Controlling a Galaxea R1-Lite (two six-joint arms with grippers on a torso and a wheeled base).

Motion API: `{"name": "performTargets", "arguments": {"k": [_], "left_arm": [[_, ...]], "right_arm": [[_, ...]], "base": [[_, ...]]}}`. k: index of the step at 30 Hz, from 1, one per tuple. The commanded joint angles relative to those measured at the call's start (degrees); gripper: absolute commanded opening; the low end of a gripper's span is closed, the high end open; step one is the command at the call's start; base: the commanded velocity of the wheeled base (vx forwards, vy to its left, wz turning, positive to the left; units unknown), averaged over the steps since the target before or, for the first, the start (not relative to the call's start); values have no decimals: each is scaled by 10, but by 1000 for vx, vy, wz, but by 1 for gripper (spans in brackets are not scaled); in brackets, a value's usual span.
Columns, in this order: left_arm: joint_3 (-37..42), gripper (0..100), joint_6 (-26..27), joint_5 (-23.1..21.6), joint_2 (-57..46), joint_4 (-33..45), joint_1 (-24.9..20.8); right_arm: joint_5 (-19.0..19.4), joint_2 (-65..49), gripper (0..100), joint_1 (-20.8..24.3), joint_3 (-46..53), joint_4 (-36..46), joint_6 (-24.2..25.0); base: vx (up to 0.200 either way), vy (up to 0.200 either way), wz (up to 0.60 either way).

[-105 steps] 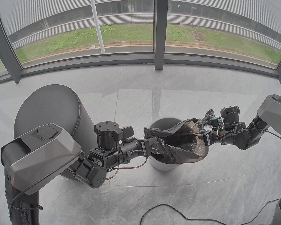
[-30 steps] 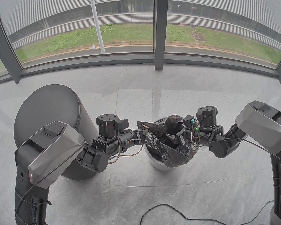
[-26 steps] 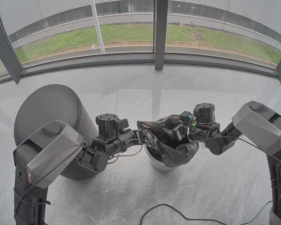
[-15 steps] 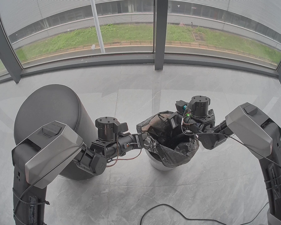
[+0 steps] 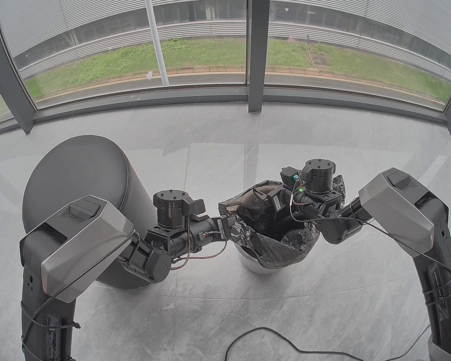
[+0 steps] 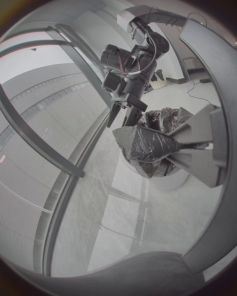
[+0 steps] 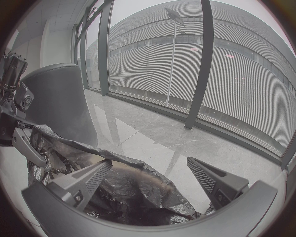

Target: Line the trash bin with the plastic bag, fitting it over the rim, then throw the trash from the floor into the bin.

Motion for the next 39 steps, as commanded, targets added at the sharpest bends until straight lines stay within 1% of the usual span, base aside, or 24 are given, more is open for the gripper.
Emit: {"name": "performTargets", "arguments": {"k": [1,4,5,13,19,21,27,33,39], "left_arm": [[-5,0,0,0,3,3,1],[-5,0,0,2,8,6,2],[-4,100,1,2,10,10,4],[1,100,8,4,7,40,21],[0,100,22,40,14,66,31],[-2,100,27,44,19,70,33],[0,100,29,65,29,70,38],[-5,100,29,75,37,68,48],[-6,100,31,76,41,66,60]], "right_arm": [[0,1,100,-1,-1,0,0],[0,3,100,-1,-5,0,0],[-1,4,100,-1,-8,-1,1],[-1,8,100,-4,-26,-1,6],[-2,20,100,-5,-34,-1,7],[-3,25,100,-5,-33,-1,7],[-2,10,100,-7,6,-1,5],[-4,25,100,-22,-3,-2,6],[-22,52,100,-39,-40,-1,12]], "base": [[0,0,0],[0,0,0],[0,0,0],[0,0,0],[0,0,0],[0,0,0],[0,0,0],[0,0,0],[0,0,0]]}}
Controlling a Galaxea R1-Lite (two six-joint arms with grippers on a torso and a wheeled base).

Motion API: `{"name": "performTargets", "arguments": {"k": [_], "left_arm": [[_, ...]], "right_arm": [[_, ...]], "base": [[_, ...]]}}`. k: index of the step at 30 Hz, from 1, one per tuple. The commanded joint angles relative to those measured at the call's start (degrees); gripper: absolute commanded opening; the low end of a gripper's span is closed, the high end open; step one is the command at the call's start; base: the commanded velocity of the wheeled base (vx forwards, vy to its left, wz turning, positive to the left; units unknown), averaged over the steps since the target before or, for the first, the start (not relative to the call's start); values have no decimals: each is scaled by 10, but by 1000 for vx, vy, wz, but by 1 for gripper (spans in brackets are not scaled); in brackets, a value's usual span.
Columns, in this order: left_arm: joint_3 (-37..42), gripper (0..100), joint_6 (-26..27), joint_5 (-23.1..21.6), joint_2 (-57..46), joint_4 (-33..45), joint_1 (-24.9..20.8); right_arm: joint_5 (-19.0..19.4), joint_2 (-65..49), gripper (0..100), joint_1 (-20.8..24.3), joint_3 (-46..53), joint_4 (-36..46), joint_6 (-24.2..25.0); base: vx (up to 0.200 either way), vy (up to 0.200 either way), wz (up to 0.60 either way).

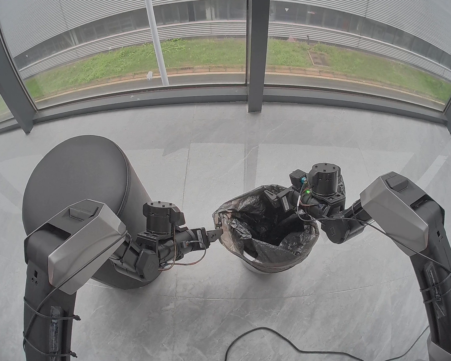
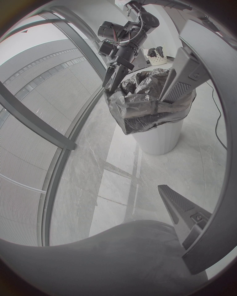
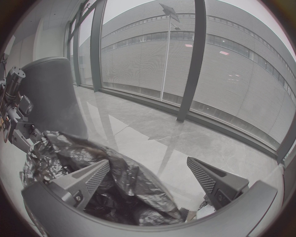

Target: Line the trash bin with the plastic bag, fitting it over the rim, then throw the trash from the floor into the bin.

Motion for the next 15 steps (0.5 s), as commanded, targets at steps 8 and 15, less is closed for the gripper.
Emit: {"name": "performTargets", "arguments": {"k": [8,15], "left_arm": [[-34,100,4,-1,35,-8,11],[-68,100,5,-4,51,-45,7]], "right_arm": [[-6,31,100,-38,-55,-3,12],[-4,20,100,-41,-62,-3,14]], "base": [[0,0,0],[0,0,0]]}}
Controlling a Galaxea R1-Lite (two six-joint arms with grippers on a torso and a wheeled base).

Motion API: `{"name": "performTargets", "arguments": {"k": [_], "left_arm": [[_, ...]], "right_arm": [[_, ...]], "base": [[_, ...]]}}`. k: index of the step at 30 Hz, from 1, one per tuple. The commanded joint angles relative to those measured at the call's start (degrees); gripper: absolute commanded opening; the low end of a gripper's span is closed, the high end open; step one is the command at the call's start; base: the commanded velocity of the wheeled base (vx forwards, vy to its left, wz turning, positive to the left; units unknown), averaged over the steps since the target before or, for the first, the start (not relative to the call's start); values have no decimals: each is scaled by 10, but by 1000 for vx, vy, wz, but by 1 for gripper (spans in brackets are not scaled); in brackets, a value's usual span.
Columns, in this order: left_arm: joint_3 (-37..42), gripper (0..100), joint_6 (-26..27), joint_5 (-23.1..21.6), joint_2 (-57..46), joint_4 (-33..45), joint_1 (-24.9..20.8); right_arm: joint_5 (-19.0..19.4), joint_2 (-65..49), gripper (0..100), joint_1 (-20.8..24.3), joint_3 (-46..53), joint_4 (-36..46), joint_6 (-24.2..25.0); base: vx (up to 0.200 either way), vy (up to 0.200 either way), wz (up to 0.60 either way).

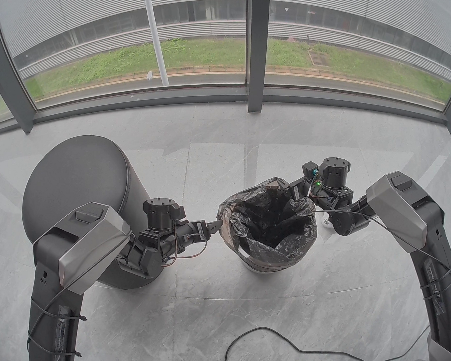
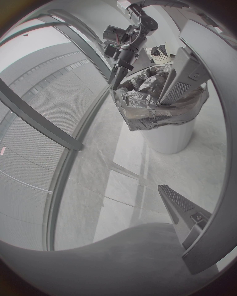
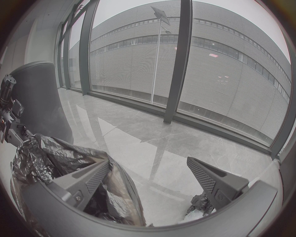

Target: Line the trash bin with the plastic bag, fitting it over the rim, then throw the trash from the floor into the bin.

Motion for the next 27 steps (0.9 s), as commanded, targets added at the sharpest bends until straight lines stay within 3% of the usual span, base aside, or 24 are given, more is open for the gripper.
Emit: {"name": "performTargets", "arguments": {"k": [1,16,25,27], "left_arm": [[-13,100,0,-3,14,-21,-4],[-46,100,-1,-4,23,-38,1],[-27,100,-3,-9,20,-42,13],[-3,100,-3,-27,5,-43,9]], "right_arm": [[1,-2,100,-1,-11,0,0],[-4,28,100,-31,-61,31,15],[1,-33,100,-31,-9,35,14],[2,-50,100,-31,19,34,14]], "base": [[0,0,0],[0,0,0],[0,0,0],[0,0,0]]}}
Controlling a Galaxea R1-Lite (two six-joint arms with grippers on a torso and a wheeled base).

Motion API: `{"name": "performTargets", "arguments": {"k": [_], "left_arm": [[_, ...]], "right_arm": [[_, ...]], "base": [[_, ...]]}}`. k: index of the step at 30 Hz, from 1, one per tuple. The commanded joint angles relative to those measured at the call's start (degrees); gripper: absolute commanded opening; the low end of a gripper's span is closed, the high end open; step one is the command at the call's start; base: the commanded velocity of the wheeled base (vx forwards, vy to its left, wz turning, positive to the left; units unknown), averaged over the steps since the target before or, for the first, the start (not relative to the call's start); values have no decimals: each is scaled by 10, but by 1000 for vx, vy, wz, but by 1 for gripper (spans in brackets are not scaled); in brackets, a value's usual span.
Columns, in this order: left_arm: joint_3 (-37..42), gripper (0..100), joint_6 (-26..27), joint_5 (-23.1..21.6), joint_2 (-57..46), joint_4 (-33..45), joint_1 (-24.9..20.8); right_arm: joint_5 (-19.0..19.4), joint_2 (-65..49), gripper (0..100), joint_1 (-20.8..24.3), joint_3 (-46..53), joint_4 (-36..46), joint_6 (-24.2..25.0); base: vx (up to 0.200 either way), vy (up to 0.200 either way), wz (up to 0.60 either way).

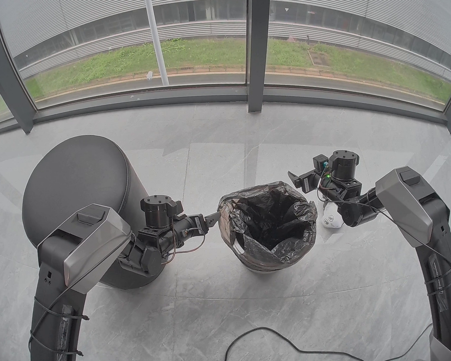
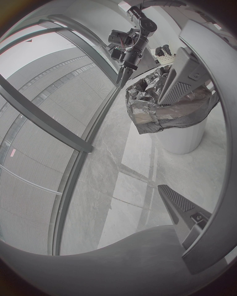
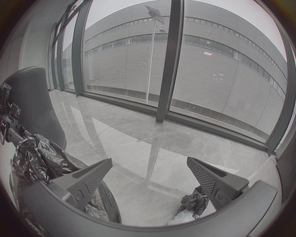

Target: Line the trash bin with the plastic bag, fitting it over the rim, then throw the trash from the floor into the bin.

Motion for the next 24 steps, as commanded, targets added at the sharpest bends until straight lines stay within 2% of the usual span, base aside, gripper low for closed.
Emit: {"name": "performTargets", "arguments": {"k": [1,4,7,18,24], "left_arm": [[46,100,-4,-30,-28,-5,-4],[107,100,0,-84,-54,-16,-10],[142,100,0,-97,-61,-33,-9],[136,100,0,-85,-58,-65,4],[136,100,0,-69,-44,-76,4]], "right_arm": [[3,-48,100,1,56,-2,-1],[7,-65,100,1,99,-6,-1],[20,-81,100,6,139,0,-1],[15,-59,100,37,137,22,-4],[-33,1,100,41,51,22,-4]], "base": [[0,0,0],[0,0,0],[0,0,0],[0,0,0],[0,0,0]]}}
